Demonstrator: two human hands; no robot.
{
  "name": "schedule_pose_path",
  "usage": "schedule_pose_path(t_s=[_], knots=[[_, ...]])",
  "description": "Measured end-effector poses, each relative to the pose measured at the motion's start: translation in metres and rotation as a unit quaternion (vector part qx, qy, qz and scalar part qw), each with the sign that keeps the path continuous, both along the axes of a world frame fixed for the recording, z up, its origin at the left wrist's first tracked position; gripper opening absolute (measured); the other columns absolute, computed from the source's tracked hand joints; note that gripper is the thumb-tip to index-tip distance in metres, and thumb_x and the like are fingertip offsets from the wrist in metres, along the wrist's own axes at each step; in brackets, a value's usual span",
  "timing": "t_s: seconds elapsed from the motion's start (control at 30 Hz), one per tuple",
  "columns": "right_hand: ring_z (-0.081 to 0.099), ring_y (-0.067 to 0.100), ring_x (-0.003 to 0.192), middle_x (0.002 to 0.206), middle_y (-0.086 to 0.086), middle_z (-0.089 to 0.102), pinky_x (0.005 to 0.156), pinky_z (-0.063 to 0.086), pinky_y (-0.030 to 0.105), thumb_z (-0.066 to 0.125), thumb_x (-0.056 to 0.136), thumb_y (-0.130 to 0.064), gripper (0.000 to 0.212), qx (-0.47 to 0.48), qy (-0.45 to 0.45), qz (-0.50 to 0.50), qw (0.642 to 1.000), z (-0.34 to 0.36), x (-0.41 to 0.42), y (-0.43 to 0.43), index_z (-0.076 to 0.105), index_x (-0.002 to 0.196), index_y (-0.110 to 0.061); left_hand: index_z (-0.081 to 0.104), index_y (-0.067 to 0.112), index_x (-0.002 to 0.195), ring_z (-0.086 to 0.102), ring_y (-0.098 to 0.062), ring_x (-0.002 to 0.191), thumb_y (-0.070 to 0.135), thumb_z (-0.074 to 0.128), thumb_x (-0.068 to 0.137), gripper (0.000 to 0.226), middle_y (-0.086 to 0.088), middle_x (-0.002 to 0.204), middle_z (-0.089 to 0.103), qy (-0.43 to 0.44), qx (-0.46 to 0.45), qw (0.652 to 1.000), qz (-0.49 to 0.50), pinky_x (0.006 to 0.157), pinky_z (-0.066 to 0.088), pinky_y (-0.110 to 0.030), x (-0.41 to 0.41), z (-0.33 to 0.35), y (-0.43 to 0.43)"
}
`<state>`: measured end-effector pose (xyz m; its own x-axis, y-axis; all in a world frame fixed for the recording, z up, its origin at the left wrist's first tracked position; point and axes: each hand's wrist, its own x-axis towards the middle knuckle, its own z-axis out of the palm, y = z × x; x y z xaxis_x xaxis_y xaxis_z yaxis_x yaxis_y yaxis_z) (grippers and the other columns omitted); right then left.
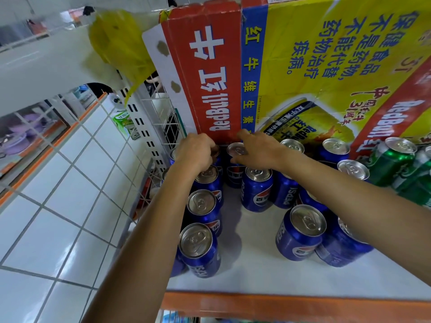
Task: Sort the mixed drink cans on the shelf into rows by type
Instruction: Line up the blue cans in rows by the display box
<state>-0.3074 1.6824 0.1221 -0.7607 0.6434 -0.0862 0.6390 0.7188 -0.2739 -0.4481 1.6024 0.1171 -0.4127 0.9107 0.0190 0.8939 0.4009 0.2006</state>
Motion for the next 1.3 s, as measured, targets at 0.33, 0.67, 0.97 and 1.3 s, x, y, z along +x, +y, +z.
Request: schedule_pose_path(t_s=[0.33, 0.67, 0.97, 1.3], knots=[[0.054, 0.023, 0.107, 0.131, 0.002, 0.053, 0.077, 0.048, 0.029, 0.067, 0.085, -0.019, 0.066, 0.017, -0.204, 0.137, 0.969, 0.025, 0.037, -0.016, 0.037, 0.142, -0.032, 0.069, 0.025, 0.111, 0.057, -0.020, 0.111, 0.031, 0.070, 0.084, 0.028, 0.002, 0.122, 0.063, -0.038, 0.049, 0.998, -0.025, 0.091, 0.044, -0.033, 0.012, 0.027, -0.031], [0.057, 0.027, 0.099, 0.111, 0.006, 0.062, 0.075, 0.047, 0.033, 0.061, 0.087, -0.033, 0.036, 0.041, -0.132, 0.143, 0.980, 0.011, 0.028, -0.020, 0.056, 0.118, -0.017, 0.074, 0.025, 0.096, 0.056, -0.017, 0.081, 0.030, 0.070, 0.082, 0.016, 0.001, 0.095, 0.068, 0.034, -0.071, 0.995, -0.069, 0.065, 0.036, -0.026, 0.015, 0.022, -0.044], [0.049, 0.021, 0.090, 0.106, 0.006, 0.057, 0.066, 0.031, 0.028, 0.059, 0.089, -0.030, 0.027, 0.025, -0.026, 0.128, 0.991, 0.005, 0.022, -0.027, 0.060, 0.107, -0.009, 0.069, 0.026, 0.110, 0.054, -0.024, 0.104, 0.037, 0.076, 0.076, 0.036, -0.001, 0.110, 0.064, 0.052, -0.091, 0.993, -0.060, 0.081, 0.044, -0.030, 0.018, 0.022, -0.043], [0.054, 0.025, 0.105, 0.117, 0.006, 0.055, 0.070, 0.037, 0.029, 0.060, 0.088, -0.032, 0.035, 0.036, -0.027, 0.132, 0.990, -0.002, 0.014, -0.027, 0.057, 0.118, -0.013, 0.068, 0.027, 0.112, 0.055, -0.021, 0.103, 0.036, 0.074, 0.078, 0.036, 0.001, 0.109, 0.064, 0.054, -0.092, 0.992, -0.067, 0.081, 0.040, -0.028, 0.017, 0.021, -0.042]])
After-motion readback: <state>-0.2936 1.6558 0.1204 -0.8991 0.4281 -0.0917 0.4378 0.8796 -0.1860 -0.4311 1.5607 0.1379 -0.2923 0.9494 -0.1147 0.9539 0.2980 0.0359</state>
